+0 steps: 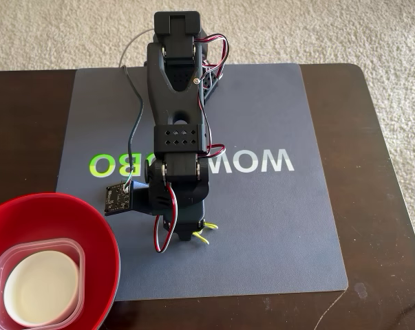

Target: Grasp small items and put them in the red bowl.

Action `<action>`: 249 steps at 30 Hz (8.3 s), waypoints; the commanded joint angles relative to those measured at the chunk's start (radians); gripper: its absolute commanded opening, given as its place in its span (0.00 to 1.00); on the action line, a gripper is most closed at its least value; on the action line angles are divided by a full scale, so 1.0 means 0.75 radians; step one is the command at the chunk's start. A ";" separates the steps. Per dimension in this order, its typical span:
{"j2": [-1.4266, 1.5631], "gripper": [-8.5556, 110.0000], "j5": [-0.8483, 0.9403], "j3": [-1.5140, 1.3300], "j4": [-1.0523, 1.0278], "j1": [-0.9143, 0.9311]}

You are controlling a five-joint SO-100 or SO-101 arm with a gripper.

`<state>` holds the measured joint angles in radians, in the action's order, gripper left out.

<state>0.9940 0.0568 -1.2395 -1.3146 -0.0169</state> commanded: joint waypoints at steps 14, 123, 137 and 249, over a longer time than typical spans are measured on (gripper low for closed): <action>0.031 0.16 -0.051 0.018 0.002 -0.268; 0.039 0.30 -0.806 1.556 -0.532 0.550; 1.327 0.26 -0.556 -0.886 0.035 0.354; 2.669 0.11 -0.180 -1.947 0.323 -0.031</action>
<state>2.8118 -0.0383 -2.5602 -1.0876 -0.0123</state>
